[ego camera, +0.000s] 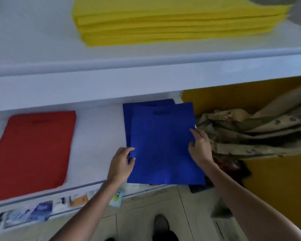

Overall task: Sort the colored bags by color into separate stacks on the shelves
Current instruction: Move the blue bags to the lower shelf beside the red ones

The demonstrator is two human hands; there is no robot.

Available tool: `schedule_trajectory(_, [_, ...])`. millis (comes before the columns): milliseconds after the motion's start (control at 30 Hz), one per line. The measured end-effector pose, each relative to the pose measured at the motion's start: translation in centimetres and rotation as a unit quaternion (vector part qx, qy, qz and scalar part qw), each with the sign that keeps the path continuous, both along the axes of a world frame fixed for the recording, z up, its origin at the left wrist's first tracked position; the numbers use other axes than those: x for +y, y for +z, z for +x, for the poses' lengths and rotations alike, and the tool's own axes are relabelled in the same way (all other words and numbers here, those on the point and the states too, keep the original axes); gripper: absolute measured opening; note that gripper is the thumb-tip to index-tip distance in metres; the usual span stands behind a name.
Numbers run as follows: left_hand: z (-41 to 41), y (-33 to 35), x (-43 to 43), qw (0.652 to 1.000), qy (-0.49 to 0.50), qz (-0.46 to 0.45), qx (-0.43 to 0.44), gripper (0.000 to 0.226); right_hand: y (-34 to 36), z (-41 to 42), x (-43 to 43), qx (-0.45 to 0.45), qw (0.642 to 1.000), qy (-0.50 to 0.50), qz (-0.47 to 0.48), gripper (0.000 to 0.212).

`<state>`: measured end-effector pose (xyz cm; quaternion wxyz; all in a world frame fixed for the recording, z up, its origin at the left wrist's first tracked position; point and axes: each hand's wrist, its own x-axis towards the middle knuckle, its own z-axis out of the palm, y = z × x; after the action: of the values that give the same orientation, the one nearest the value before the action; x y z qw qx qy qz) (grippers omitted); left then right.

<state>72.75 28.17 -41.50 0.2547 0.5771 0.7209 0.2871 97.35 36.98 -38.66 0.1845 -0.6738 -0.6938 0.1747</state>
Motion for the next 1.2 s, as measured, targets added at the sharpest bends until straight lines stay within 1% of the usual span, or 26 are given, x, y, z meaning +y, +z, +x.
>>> schedule_trajectory(67, [0.2,-0.8,0.8,0.999,0.038,0.000,0.010,0.034,-1.1,-0.6,2.5,0.003,0.998,0.061,-0.009,0.053])
schedule_trajectory(167, [0.6,-1.7,2.0,0.996,0.086,0.005,0.019,0.035,-2.6,-1.0,5.6,0.010,0.995,0.103,0.009,0.054])
schedule_trajectory(233, [0.9,-2.4,2.9,0.994,0.105,0.008,0.024,0.036,-3.8,-1.0,7.4,-0.001,0.992,0.125,0.008,0.054])
schedule_trajectory(267, [1.1,-2.7,3.3,0.993,0.112,0.009,0.026,0.036,-4.4,-1.0,8.1,-0.020,0.990,0.136,-0.005,0.056])
schedule_trajectory(333, [1.4,-3.6,3.8,0.992,0.121,0.000,0.047,0.040,-5.4,-1.0,9.2,-0.094,0.982,0.151,-0.068,0.058])
schedule_trajectory(400, [1.7,-4.3,4.0,0.987,0.134,-0.023,0.081,0.042,-5.9,-1.1,9.7,-0.163,0.967,0.149,-0.131,0.054])
schedule_trajectory(433, [1.8,-4.5,3.9,0.985,0.147,-0.036,0.087,0.042,-6.0,-1.2,9.7,-0.182,0.962,0.144,-0.143,0.053])
schedule_trajectory(500, [1.8,-4.1,3.6,0.982,0.166,-0.052,0.077,0.042,-5.6,-1.5,9.5,-0.192,0.964,0.129,-0.135,0.052])
schedule_trajectory(567, [1.6,-3.0,2.6,0.983,0.168,-0.051,0.062,0.040,-4.6,-2.2,8.8,-0.162,0.975,0.122,-0.095,0.051])
schedule_trajectory(667, [-0.2,-0.8,-0.2,0.980,0.198,-0.017,0.028,0.037,-2.6,-4.8,6.7,-0.059,0.984,0.163,-0.033,0.048])
schedule_trajectory(733, [-2.1,0.9,-2.9,0.975,0.221,-0.002,0.025,0.035,-0.5,-7.9,4.4,0.024,0.978,0.205,-0.041,0.046])
schedule_trajectory(800, [-4.4,2.8,-6.1,0.969,0.244,0.003,0.027,0.032,1.8,-11.6,1.4,0.082,0.963,0.250,-0.056,0.045])
schedule_trajectory(900, [-8.2,6.2,-11.3,0.960,0.276,0.032,0.043,0.028,4.6,-17.9,-3.6,0.110,0.939,0.322,-0.038,0.044])
schedule_trajectory(1000, [-13.2,10.3,-18.0,0.943,0.318,0.067,0.074,0.028,7.7,-25.6,-9.8,0.107,0.914,0.391,-0.014,0.043])
schedule_trajectory(1067, [-16.5,13.3,-22.9,0.928,0.352,0.074,0.091,0.028,10.2,-30.8,-14.5,0.109,0.895,0.433,-0.006,0.044])
schedule_trajectory(1200, [-23.0,19.5,-32.0,0.897,0.408,0.101,0.139,0.026,15.8,-40.1,-23.1,0.117,0.845,0.521,0.037,0.044])
